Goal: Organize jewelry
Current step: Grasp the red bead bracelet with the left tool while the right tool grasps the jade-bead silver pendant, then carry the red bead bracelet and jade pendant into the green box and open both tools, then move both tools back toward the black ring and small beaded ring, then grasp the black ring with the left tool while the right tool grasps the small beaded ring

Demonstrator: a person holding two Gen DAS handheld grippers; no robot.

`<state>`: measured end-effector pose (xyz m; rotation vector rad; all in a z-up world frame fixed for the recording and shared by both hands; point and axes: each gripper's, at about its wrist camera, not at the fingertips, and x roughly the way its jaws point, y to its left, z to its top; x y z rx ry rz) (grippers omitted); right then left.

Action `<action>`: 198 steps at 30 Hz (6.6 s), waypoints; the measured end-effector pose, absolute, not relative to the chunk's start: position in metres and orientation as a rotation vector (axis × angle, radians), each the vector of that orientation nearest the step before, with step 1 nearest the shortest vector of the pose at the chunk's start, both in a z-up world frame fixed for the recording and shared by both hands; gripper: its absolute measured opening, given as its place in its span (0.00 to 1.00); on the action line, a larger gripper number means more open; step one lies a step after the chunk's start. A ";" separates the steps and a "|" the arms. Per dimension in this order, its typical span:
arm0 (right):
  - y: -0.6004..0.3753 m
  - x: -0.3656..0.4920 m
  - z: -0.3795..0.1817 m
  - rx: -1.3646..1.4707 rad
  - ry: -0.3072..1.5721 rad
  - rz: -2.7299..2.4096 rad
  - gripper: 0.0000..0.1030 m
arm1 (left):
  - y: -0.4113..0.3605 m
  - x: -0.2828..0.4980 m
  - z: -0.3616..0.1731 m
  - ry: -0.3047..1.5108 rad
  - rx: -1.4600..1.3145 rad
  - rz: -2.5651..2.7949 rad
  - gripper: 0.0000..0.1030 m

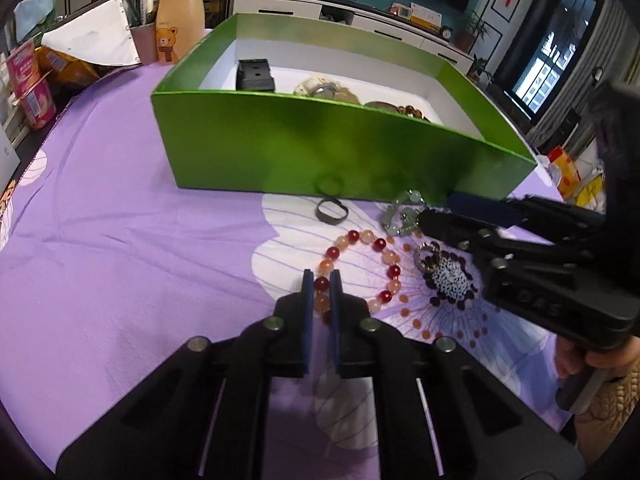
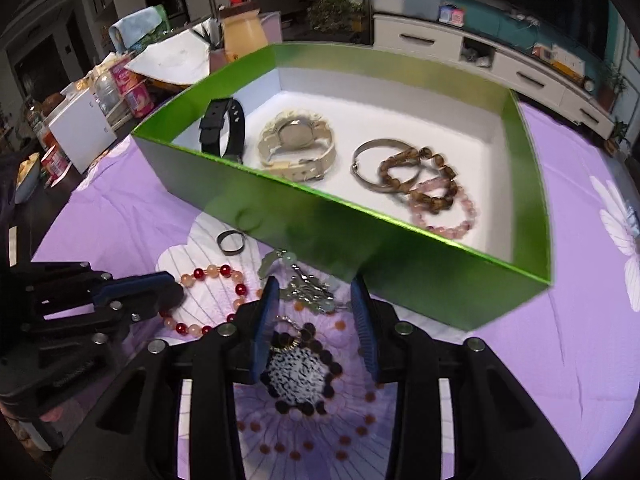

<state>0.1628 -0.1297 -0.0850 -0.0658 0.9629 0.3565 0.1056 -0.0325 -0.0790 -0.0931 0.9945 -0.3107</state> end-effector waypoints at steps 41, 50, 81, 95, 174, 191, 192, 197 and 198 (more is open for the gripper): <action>-0.162 0.100 0.009 0.046 0.714 0.387 0.06 | -0.015 0.088 0.008 0.830 -0.133 -0.325 0.07; -0.177 0.100 0.026 0.062 0.673 0.369 0.06 | -0.025 0.098 0.039 0.781 -0.093 -0.329 0.07; -0.183 0.173 0.030 0.059 0.672 0.309 0.06 | -0.038 0.206 0.046 0.811 -0.070 -0.257 0.07; -0.170 0.225 0.010 0.063 0.755 0.283 0.06 | -0.031 0.253 0.019 0.881 -0.057 -0.210 0.07; -0.146 0.087 -0.072 0.015 0.937 0.324 0.69 | -0.016 0.084 -0.035 0.932 -0.083 -0.242 0.98; -0.121 0.124 -0.096 -0.046 0.942 0.341 0.35 | 0.004 0.087 -0.066 1.006 -0.173 -0.257 0.98; -0.120 0.125 -0.096 -0.054 0.937 0.336 0.32 | 0.004 0.088 -0.066 1.008 -0.172 -0.256 0.98; -0.125 0.127 -0.097 -0.047 0.921 0.327 0.20 | -0.004 0.093 -0.068 1.007 -0.157 -0.272 0.98; -0.127 0.127 -0.097 -0.044 0.918 0.323 0.20 | -0.008 0.095 -0.068 1.005 -0.154 -0.285 0.98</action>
